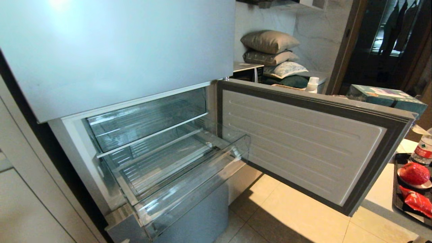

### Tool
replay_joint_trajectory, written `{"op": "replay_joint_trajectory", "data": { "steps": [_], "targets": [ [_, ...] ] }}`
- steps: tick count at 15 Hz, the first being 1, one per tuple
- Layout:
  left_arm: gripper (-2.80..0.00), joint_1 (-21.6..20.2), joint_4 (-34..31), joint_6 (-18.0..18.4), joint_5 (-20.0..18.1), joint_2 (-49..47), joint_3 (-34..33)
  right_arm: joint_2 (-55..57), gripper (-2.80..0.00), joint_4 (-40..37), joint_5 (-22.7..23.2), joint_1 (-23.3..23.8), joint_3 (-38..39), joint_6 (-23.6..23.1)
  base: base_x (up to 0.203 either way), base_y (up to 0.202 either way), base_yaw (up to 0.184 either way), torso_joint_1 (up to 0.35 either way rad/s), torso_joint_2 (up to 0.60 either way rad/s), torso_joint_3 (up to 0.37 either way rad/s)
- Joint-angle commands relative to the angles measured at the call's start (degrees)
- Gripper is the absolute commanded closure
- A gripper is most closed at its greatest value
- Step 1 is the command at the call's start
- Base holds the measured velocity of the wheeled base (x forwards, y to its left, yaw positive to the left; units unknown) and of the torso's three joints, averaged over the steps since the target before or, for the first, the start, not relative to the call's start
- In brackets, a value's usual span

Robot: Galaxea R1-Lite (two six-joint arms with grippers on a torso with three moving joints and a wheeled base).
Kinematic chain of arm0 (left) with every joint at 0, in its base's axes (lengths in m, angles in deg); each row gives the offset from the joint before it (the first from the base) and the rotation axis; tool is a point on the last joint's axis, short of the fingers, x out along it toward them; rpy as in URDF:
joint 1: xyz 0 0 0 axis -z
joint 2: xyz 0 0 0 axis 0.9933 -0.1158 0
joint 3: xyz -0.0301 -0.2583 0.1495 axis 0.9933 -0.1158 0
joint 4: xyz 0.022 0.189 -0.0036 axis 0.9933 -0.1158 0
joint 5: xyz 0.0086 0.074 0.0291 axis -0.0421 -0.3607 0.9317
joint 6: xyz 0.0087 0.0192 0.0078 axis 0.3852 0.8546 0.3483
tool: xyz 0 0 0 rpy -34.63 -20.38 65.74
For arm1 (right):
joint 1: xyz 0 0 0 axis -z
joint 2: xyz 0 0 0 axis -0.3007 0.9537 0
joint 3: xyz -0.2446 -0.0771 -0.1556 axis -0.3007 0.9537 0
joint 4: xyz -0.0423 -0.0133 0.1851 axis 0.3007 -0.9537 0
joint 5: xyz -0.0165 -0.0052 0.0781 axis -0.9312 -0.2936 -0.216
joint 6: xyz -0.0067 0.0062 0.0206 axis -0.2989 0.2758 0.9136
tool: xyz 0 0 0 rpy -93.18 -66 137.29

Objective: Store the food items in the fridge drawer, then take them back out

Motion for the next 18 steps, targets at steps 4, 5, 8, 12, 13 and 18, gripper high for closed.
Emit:
{"op": "replay_joint_trajectory", "data": {
  "steps": [4,5,8,12,13,18],
  "targets": [
    [0.00,0.00,0.03,0.00,0.06,0.01,-0.09,-19.99,0.00,-18.00,1.88,-3.61,9.04,1.54,0.000,0.000,0.000,0.000,0.00,0.000],
    [0.00,0.00,0.03,0.00,0.07,0.01,-0.09,-21.79,0.00,-19.70,1.98,-3.72,9.09,2.17,0.000,0.000,0.000,0.000,0.00,0.000],
    [0.00,0.00,0.03,0.00,0.01,0.01,-0.09,-26.37,0.00,-20.32,1.76,-3.80,9.29,2.48,0.000,0.000,0.000,0.000,0.00,0.000],
    [0.00,0.00,0.03,0.00,0.09,0.01,-0.09,-26.77,0.00,-20.27,1.13,-3.81,9.34,2.72,0.000,0.000,0.000,0.000,0.00,0.000],
    [0.00,0.00,0.03,0.00,0.00,0.01,-0.09,-26.84,0.00,-20.27,1.22,-3.81,9.31,2.86,0.000,0.000,0.000,0.000,0.00,0.000],
    [0.00,-0.02,0.03,0.00,0.06,0.01,-0.09,-26.75,0.00,-20.27,1.30,-3.80,9.31,2.58,0.000,0.000,0.000,0.000,0.00,0.000]
  ]
}}
